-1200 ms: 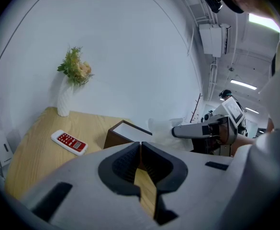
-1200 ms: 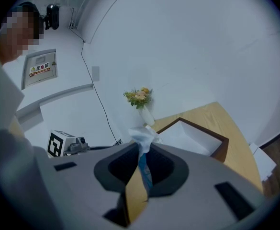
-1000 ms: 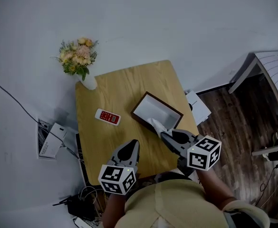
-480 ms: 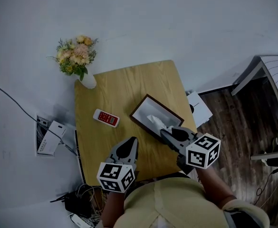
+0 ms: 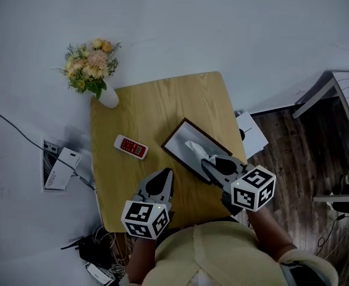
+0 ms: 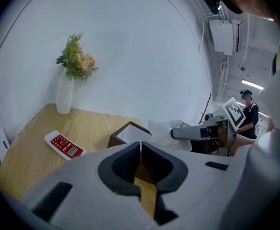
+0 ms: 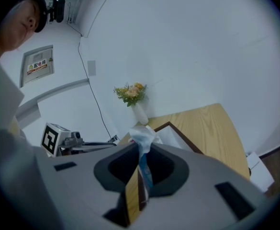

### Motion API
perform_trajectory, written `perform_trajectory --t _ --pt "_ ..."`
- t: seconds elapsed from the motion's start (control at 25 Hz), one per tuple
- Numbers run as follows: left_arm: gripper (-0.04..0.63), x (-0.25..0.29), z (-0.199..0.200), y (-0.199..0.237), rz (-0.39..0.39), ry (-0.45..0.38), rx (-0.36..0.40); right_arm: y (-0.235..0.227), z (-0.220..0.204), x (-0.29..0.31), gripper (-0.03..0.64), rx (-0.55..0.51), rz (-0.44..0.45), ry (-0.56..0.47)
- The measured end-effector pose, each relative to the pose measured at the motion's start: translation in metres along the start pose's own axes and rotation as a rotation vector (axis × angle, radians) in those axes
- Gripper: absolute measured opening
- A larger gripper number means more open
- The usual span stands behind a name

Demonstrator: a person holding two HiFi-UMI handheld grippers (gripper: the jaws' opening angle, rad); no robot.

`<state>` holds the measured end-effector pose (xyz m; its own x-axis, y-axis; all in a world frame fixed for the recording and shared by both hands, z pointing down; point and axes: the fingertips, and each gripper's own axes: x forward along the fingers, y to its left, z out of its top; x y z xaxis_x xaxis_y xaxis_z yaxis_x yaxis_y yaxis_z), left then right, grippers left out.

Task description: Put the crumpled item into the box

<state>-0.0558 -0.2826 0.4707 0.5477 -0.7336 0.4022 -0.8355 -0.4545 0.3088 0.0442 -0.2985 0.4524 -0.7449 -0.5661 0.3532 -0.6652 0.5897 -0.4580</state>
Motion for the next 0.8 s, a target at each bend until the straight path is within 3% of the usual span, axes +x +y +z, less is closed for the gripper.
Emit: perform_trajectory --t 0.8 --pt "0.032 0.012 0.001 0.004 0.003 0.004 -0.023 -0.020 -0.003 0.016 0.073 -0.039 -0.033 0.064"
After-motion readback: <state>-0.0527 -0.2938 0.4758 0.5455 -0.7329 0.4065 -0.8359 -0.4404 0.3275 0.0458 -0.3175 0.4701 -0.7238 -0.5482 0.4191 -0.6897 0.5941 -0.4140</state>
